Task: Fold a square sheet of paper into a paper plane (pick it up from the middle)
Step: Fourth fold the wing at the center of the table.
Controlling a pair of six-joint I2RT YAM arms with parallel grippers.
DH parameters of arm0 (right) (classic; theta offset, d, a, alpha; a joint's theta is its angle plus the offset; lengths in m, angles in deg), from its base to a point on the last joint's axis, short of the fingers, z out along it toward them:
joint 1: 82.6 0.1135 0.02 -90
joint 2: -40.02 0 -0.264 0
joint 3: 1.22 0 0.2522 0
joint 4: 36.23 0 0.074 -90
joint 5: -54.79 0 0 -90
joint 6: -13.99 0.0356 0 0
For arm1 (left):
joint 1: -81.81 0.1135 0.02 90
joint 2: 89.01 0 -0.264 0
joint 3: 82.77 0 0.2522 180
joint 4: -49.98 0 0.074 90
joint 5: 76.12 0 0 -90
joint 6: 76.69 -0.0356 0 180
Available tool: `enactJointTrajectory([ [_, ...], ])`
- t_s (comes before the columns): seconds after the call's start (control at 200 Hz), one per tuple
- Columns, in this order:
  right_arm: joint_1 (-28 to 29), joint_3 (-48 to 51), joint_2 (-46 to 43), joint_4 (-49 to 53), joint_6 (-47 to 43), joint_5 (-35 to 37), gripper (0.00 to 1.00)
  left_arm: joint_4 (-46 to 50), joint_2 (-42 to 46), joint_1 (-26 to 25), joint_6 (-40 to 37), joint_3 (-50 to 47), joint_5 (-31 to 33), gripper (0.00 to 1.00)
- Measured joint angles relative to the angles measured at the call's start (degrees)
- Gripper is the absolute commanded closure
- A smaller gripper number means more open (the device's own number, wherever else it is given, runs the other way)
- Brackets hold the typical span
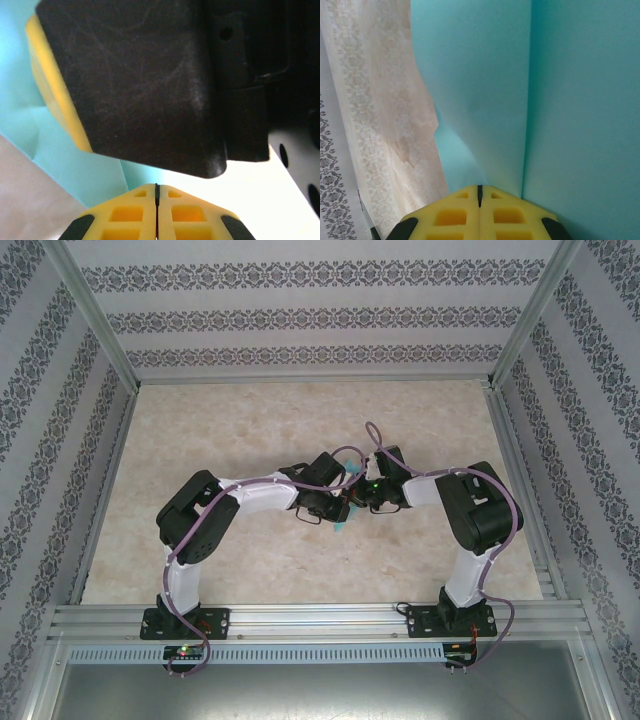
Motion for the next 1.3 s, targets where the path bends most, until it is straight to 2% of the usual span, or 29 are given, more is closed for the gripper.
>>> enactJointTrajectory([
  [0.924, -0.4, 0.3, -0.2, 0.0, -0.2, 0.0, 0.98, -14.5, 3.4, 0.0, 3.1, -12.0, -2.8, 0.93],
  [1.299, -0.4, 0.3, -0.3, 0.3, -0.2, -0.1, 0.98, -15.3, 5.7, 0.0, 3.7, -15.2, -3.0, 0.99],
])
